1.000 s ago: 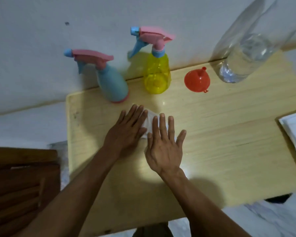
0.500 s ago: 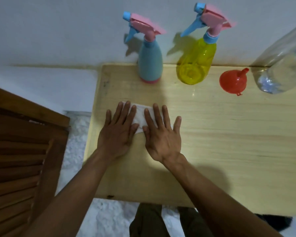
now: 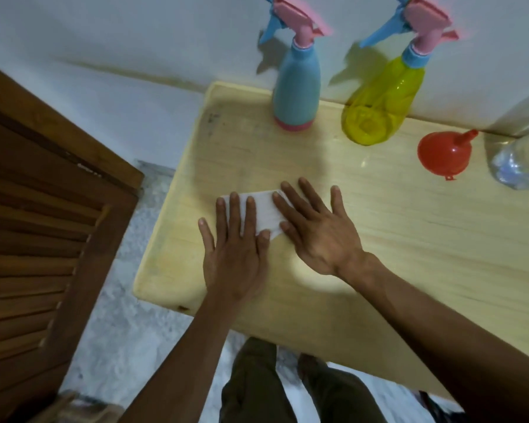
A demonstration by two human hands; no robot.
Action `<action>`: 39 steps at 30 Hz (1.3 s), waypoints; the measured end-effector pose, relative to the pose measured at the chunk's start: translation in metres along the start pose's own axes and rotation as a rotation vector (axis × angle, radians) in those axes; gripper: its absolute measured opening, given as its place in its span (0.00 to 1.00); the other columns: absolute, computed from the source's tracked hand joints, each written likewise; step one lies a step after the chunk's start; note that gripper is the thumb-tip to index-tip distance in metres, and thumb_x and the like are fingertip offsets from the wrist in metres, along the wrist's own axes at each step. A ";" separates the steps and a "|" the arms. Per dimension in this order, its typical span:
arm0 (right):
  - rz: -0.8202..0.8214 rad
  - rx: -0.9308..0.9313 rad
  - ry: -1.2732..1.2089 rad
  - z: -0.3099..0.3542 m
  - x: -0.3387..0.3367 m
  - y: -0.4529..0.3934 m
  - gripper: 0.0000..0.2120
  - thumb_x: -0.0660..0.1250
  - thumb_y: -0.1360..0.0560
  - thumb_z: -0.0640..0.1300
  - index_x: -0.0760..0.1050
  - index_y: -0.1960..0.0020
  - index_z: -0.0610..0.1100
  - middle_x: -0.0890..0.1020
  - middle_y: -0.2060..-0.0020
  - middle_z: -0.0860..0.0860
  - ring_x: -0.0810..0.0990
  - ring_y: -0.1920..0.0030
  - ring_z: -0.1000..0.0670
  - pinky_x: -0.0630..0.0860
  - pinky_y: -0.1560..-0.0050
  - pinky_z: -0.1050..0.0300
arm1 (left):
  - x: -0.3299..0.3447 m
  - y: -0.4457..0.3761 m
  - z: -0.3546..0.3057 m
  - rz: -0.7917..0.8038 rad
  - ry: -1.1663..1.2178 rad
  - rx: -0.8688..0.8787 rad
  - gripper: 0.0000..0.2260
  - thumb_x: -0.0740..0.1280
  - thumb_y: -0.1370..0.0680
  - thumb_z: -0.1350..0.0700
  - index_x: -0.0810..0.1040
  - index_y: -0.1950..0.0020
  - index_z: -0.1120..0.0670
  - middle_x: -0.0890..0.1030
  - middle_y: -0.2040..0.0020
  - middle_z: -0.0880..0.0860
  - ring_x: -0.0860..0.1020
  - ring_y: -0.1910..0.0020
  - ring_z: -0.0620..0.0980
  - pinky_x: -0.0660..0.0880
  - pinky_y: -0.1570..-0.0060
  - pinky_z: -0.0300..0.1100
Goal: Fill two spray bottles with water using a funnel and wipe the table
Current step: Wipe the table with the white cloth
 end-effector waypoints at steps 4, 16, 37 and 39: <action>0.038 -0.031 0.012 -0.020 0.000 0.023 0.27 0.43 0.15 0.56 0.50 0.17 0.53 0.52 0.18 0.55 0.47 0.18 0.48 0.46 0.24 0.31 | 0.010 0.017 -0.029 -0.004 0.009 -0.072 0.28 0.46 0.15 0.43 0.46 0.17 0.51 0.46 0.17 0.54 0.43 0.18 0.55 0.43 0.24 0.65; 0.084 -0.111 0.051 -0.081 -0.008 0.088 0.27 0.42 0.15 0.56 0.50 0.17 0.53 0.51 0.19 0.56 0.48 0.18 0.48 0.49 0.24 0.30 | 0.031 0.061 -0.117 -0.022 0.066 -0.204 0.28 0.48 0.16 0.44 0.48 0.18 0.53 0.47 0.17 0.56 0.44 0.18 0.57 0.45 0.24 0.67; 0.063 0.216 0.032 -0.178 -0.013 0.220 0.27 0.40 0.15 0.57 0.47 0.17 0.52 0.49 0.18 0.56 0.43 0.18 0.51 0.47 0.24 0.32 | 0.057 0.097 -0.259 0.047 0.061 0.082 0.29 0.51 0.16 0.44 0.51 0.18 0.54 0.50 0.18 0.58 0.46 0.19 0.60 0.43 0.25 0.67; 0.035 0.304 0.004 -0.180 -0.012 0.237 0.27 0.41 0.15 0.56 0.46 0.17 0.52 0.48 0.18 0.56 0.43 0.18 0.50 0.48 0.23 0.31 | 0.059 0.100 -0.270 0.075 0.053 0.189 0.29 0.52 0.16 0.44 0.51 0.18 0.53 0.50 0.17 0.57 0.46 0.18 0.59 0.42 0.24 0.66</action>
Point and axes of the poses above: each hand's wrist, its own y-axis away from the middle knuckle, its own x-axis out of the palm, z = x × y, the point moved 10 cm from there along -y, towards the middle knuckle
